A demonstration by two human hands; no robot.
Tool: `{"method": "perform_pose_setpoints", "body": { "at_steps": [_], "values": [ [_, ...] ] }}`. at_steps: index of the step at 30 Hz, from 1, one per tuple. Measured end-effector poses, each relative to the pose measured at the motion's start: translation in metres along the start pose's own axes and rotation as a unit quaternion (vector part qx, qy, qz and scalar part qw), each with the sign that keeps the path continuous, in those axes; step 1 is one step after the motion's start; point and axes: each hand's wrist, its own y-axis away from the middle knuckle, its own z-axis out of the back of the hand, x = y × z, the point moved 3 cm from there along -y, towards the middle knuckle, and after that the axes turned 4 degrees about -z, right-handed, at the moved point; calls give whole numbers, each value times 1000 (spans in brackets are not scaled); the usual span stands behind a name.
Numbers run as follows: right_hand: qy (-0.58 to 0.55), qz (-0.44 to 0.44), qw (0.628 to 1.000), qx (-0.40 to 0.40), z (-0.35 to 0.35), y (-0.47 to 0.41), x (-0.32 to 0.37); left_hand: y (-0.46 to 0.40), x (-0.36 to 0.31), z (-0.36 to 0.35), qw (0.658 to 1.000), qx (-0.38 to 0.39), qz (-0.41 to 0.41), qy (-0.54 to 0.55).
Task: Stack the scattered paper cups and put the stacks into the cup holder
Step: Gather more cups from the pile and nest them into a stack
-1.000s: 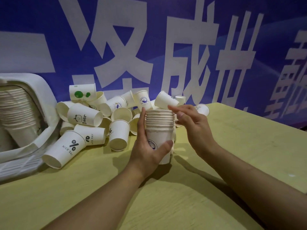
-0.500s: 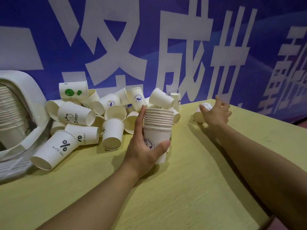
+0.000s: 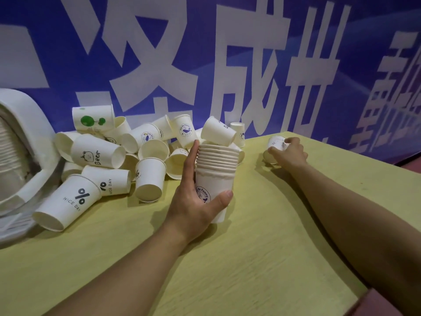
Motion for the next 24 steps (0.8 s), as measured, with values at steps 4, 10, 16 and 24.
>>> {"method": "perform_pose_setpoints", "body": {
  "at_steps": [4, 10, 16, 24],
  "values": [
    [-45, 14, 999, -21, 0, -3, 6, -1, 1, 1, 1000, -2, 2, 8],
    [17, -43, 999, 11, 2, -9, 13, -2, 4, 1, 1000, -5, 1, 16],
    [-178, 11, 984, 28, 7, 28, 50, -2, 4, 1, 1000, 3, 4, 25],
    [-421, 235, 875, 31, 36, 166, 86, 1, -1, 0, 999, 37, 8, -22]
  ]
}}
